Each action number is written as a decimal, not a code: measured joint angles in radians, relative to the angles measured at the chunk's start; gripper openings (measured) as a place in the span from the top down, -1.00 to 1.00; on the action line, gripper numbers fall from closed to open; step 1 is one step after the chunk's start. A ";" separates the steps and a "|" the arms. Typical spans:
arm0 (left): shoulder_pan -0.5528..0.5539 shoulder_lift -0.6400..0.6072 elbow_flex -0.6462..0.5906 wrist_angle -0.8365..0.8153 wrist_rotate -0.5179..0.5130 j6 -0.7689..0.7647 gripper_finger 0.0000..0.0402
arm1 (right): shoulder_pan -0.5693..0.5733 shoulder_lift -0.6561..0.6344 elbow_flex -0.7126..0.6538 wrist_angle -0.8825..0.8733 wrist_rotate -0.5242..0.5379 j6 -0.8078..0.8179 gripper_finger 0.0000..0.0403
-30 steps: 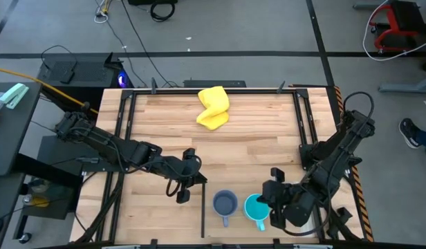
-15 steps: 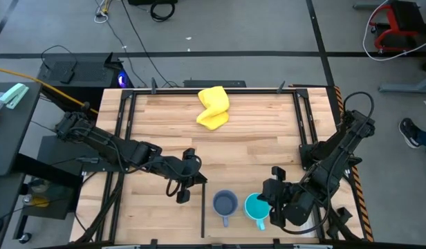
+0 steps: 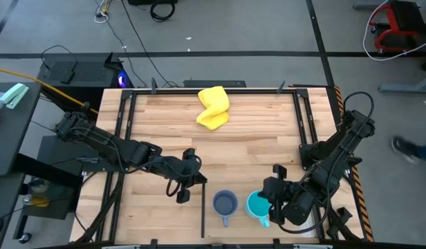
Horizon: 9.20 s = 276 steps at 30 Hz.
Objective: Stack small to large cups/mugs on shelf
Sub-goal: Adjust the blue mug on the shelf, then adjust the transparent mug on the shelf, then return to Home Position
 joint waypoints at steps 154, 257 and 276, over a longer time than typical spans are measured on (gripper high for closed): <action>-0.011 0.000 0.000 -0.040 0.000 -0.045 0.82 | 0.355 0.227 0.292 -0.382 0.104 0.510 1.00; -0.311 -0.479 -0.356 0.324 0.090 0.147 0.83 | 0.268 -0.547 -0.557 1.217 -0.321 -0.783 0.93; -0.024 -0.986 -0.723 0.532 0.493 0.290 0.84 | -0.007 -0.985 -0.768 1.204 -0.486 -0.955 0.94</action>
